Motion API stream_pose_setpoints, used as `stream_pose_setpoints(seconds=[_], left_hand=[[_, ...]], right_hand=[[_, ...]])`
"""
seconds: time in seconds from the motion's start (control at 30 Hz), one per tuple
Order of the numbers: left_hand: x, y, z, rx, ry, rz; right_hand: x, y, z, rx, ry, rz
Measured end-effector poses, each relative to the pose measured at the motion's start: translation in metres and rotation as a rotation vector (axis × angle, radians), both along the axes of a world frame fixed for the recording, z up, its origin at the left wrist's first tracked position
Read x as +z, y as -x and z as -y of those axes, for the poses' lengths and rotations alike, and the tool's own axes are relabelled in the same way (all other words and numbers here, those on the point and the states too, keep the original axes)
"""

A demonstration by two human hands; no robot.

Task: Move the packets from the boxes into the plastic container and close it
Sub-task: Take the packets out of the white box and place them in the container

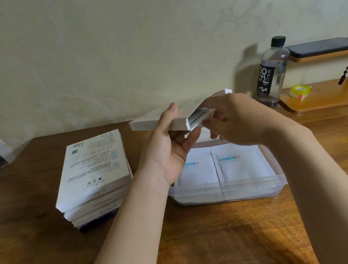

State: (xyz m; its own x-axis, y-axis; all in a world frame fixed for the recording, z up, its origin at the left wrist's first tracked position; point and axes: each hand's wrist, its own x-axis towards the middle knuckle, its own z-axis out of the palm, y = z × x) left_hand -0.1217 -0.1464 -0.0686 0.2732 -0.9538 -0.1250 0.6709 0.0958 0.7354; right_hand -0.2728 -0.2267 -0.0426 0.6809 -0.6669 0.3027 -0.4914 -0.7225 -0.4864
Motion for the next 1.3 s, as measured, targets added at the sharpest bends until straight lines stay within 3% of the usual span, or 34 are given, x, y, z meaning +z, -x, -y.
stream_pose_setpoints(seconds=[0.17,0.5,0.6,0.73,0.87,1.0,1.1,1.3], left_hand=[[0.002,-0.004,0.001,0.035,-0.005,0.039],[0.004,-0.009,-0.001,0.055,-0.075,0.024],[0.005,-0.011,-0.001,0.068,-0.078,0.01],[0.005,-0.014,-0.002,0.07,-0.054,-0.031],[0.007,-0.015,-0.003,0.064,-0.029,-0.04],[0.009,-0.013,-0.003,0.091,-0.033,-0.037],[0.009,-0.013,-0.003,0.114,-0.05,-0.054],[0.005,-0.013,-0.002,0.124,-0.041,-0.054]], right_hand=[[0.0,-0.003,-0.003,0.015,-0.013,-0.043],[0.009,0.0,-0.005,-0.1,0.012,0.13],[0.014,0.009,-0.004,-0.098,0.002,0.242],[0.015,0.017,0.004,-0.13,0.181,0.451],[0.013,0.017,0.009,0.018,-0.029,0.811],[0.01,0.008,0.011,0.001,-0.214,1.106],[0.005,0.003,0.01,-0.061,-0.402,1.219],[0.009,0.006,0.013,-0.196,-0.566,1.402]])
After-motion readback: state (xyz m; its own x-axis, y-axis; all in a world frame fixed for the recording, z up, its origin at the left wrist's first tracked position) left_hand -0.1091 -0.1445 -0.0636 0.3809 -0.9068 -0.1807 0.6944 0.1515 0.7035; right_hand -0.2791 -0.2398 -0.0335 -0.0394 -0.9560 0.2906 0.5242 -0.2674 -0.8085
